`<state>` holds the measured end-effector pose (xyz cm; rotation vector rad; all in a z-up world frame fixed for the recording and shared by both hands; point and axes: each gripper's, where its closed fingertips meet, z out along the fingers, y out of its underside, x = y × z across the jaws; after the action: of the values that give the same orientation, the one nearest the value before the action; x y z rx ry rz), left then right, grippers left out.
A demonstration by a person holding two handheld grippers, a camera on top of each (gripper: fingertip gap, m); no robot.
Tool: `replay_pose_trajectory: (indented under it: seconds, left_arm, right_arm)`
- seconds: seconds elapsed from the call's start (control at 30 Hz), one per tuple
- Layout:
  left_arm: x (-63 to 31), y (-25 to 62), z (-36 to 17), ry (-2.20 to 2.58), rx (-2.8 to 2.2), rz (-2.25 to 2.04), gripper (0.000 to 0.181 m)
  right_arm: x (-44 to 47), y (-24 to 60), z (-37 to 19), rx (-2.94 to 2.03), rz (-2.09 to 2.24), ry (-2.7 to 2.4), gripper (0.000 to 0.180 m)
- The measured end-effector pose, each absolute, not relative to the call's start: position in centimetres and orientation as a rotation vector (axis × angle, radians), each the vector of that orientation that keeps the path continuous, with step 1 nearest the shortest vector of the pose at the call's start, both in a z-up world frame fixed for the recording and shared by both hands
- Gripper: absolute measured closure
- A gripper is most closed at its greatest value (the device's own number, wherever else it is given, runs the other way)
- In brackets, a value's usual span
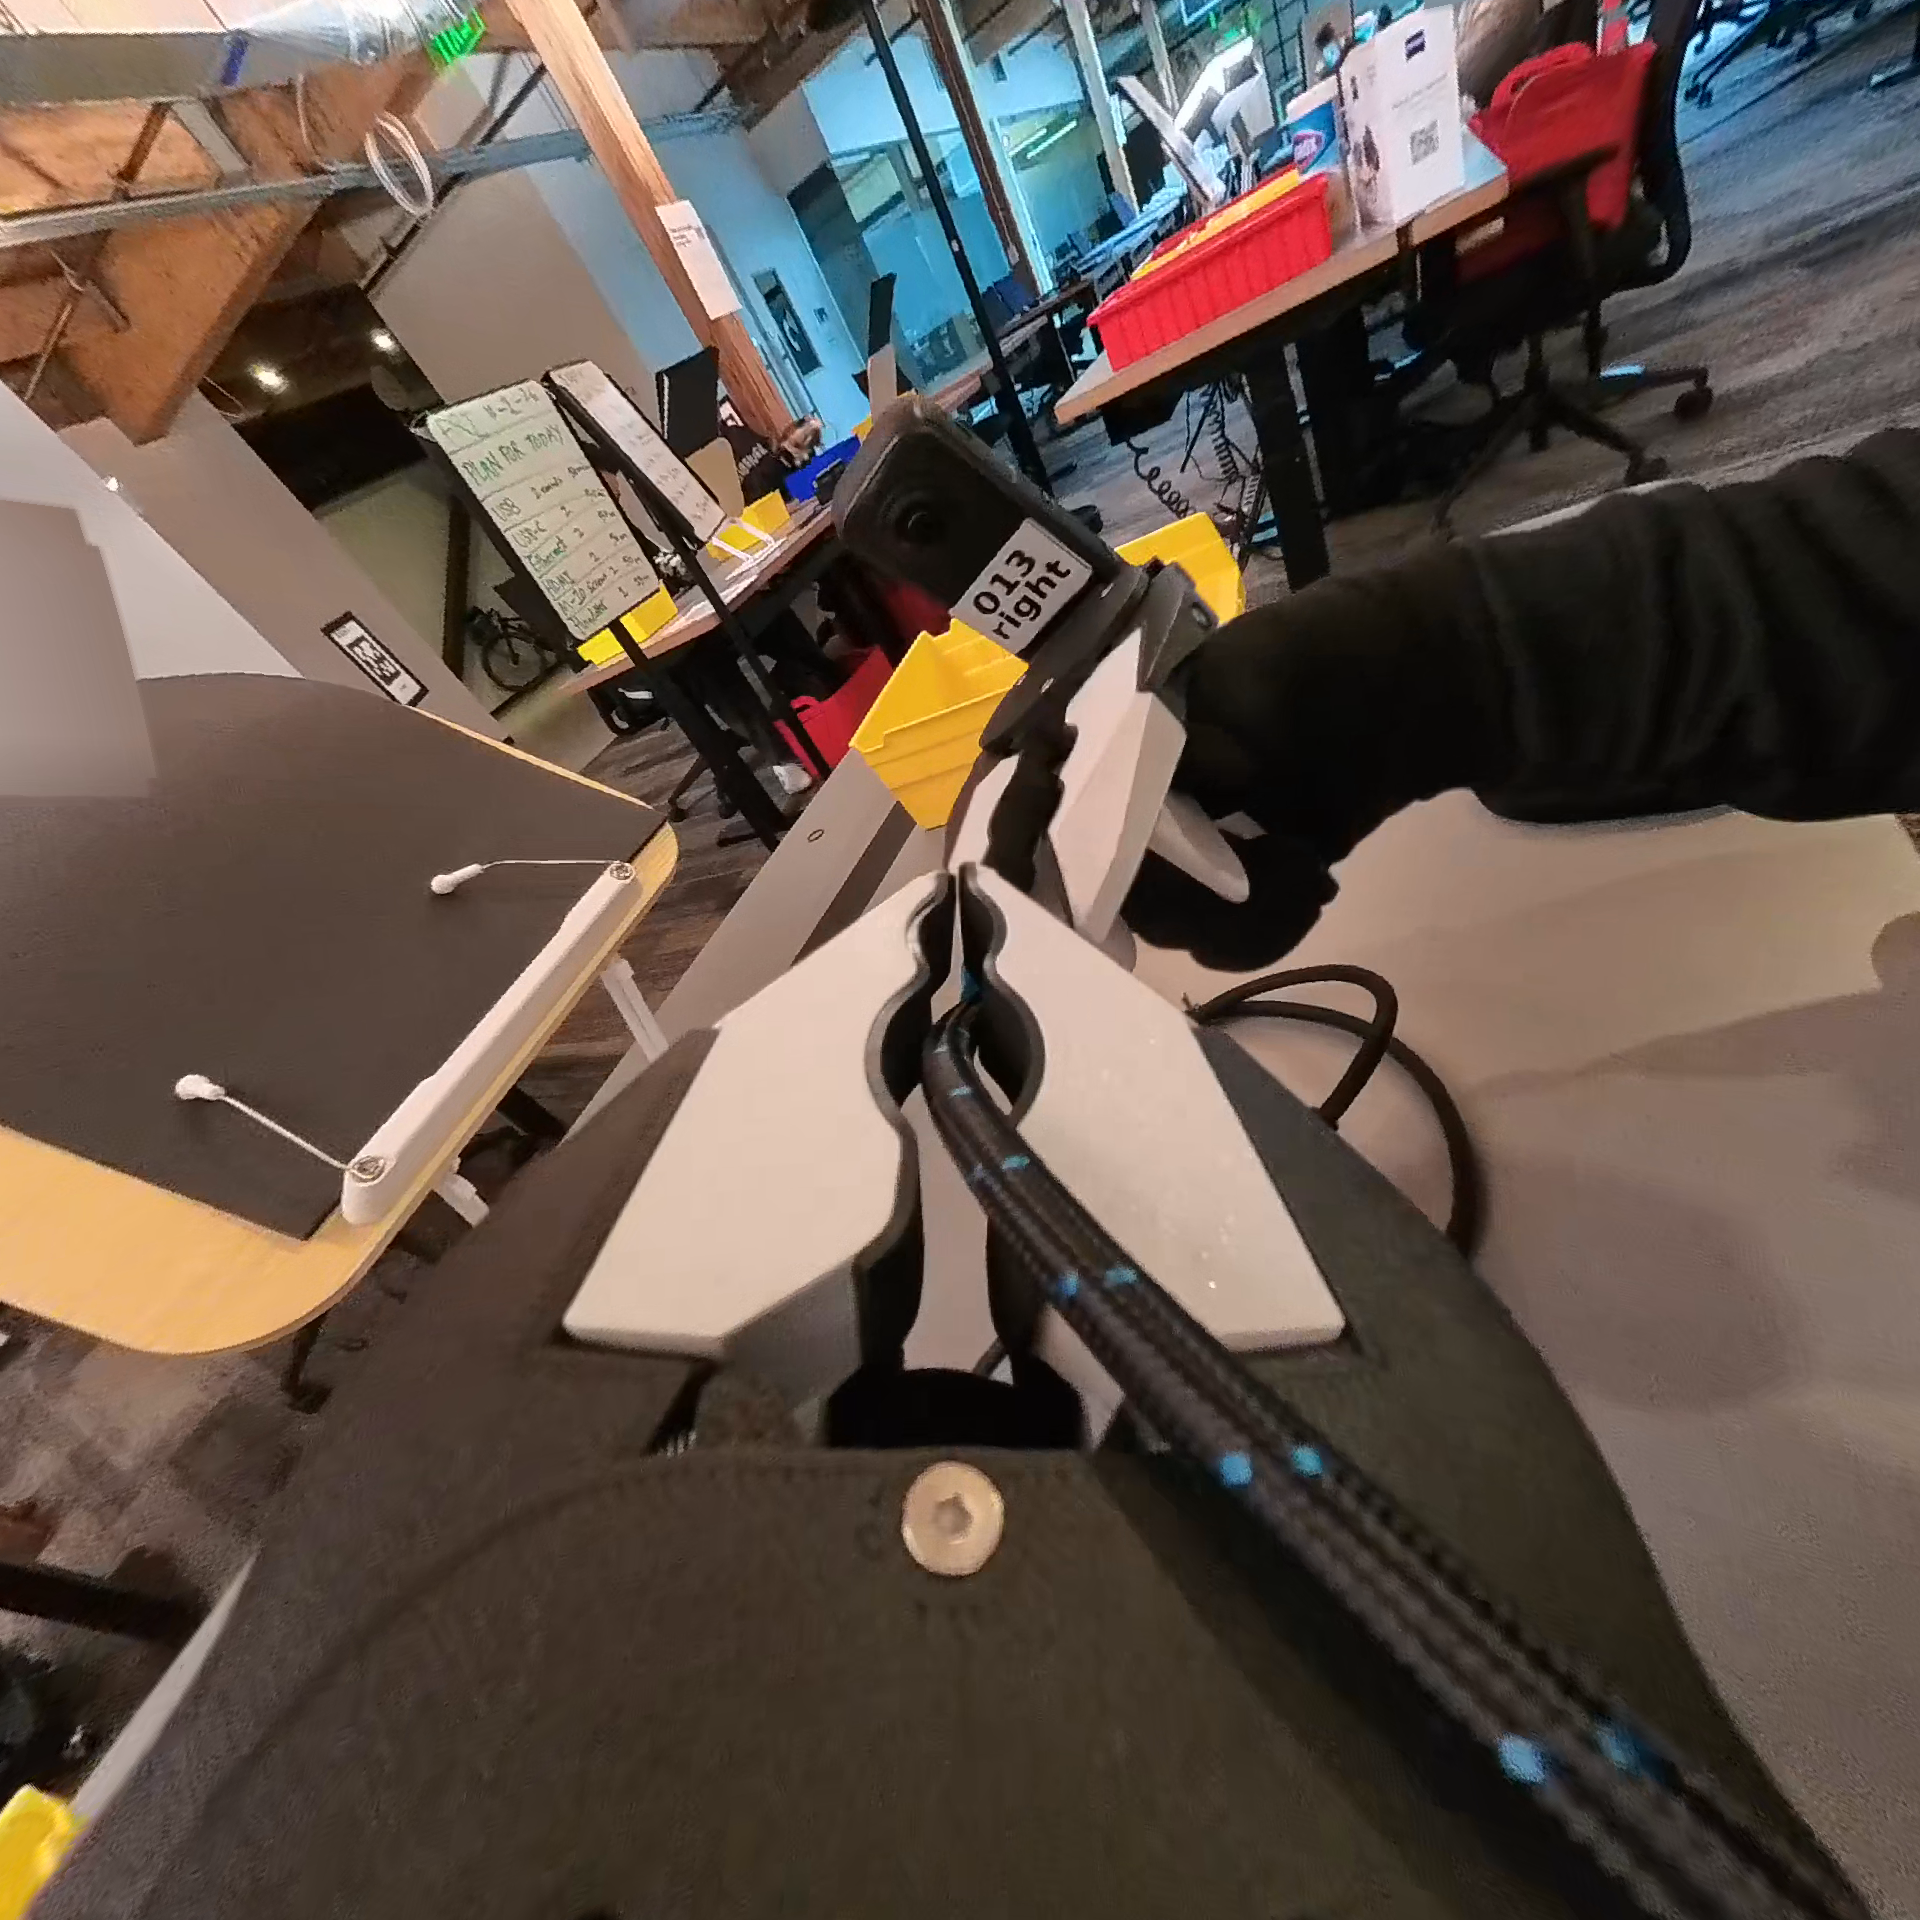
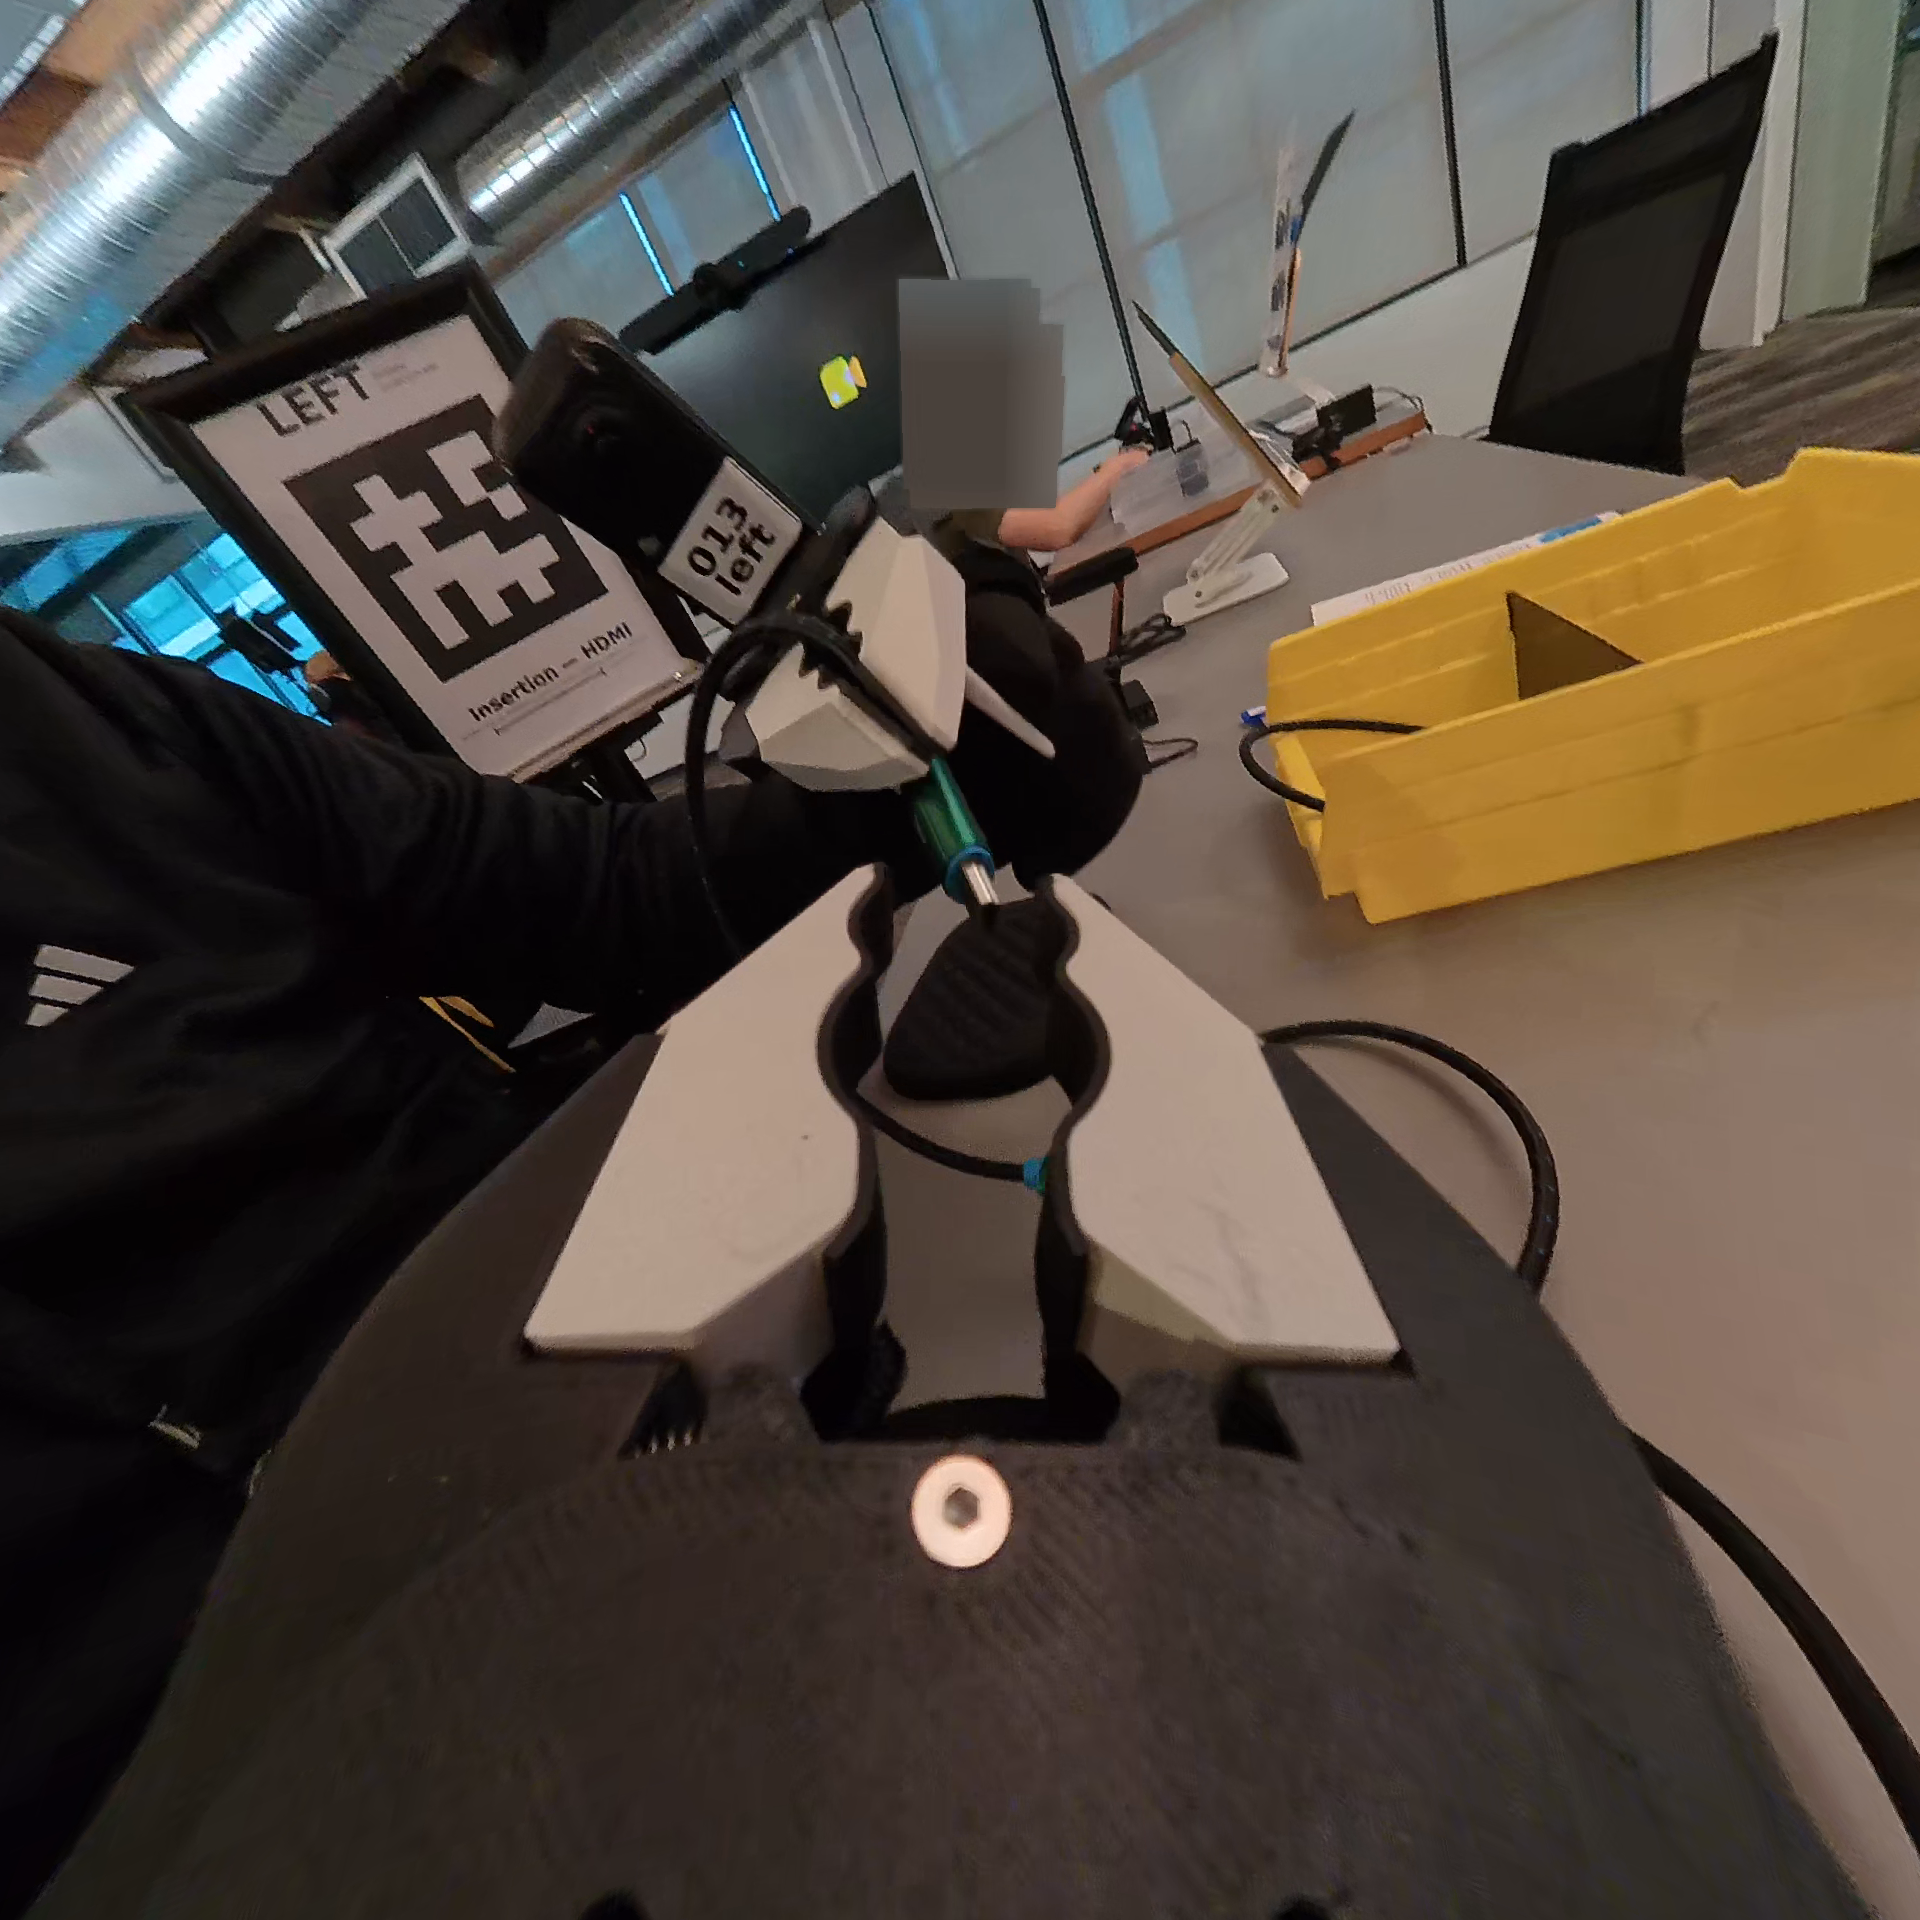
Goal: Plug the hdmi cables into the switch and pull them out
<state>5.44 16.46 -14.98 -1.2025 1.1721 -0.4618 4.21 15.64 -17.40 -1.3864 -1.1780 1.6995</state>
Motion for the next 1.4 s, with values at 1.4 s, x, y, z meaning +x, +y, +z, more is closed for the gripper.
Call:
replay_pose_trajectory:
  seconds: [1.4]
  left_arm:
    - [6.0,14.4,-15.8,1.305,-1.237,-0.632,0.145]
  right_arm:
    - [4.5,14.7,-17.1,-1.407,1.664,-1.262,0.17]
